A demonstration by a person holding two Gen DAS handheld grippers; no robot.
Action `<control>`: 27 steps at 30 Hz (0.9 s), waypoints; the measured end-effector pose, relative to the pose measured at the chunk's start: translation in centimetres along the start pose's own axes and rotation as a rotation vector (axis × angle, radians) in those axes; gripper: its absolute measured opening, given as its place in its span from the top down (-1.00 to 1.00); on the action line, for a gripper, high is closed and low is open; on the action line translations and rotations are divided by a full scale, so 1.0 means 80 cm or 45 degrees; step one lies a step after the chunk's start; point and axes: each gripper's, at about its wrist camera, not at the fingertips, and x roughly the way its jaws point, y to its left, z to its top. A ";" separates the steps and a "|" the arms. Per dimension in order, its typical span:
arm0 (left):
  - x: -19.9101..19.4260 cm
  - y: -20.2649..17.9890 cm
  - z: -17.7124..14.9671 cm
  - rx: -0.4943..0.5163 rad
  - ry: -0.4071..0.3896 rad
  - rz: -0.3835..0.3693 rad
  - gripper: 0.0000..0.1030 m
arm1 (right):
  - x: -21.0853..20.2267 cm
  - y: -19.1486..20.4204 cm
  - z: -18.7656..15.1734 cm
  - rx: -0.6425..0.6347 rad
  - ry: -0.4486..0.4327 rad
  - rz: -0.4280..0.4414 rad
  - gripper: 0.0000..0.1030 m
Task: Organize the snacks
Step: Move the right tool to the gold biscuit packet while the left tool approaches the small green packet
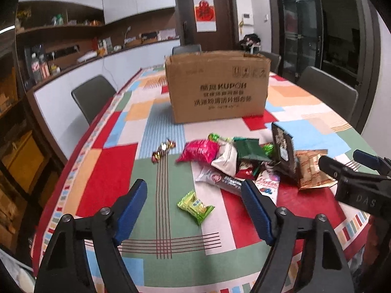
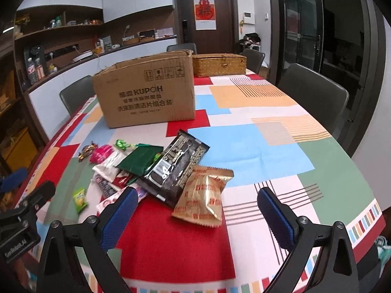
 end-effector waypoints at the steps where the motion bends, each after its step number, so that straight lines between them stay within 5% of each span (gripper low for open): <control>1: 0.006 0.001 0.000 -0.007 0.021 0.002 -0.50 | 0.005 -0.001 0.001 0.007 0.012 -0.005 -0.86; 14: 0.078 0.013 -0.014 -0.111 0.258 0.010 -0.06 | 0.068 -0.001 0.007 -0.017 0.140 -0.038 -0.59; 27: 0.110 0.008 -0.019 -0.122 0.364 -0.052 0.18 | 0.094 0.000 0.002 -0.032 0.224 -0.049 -0.22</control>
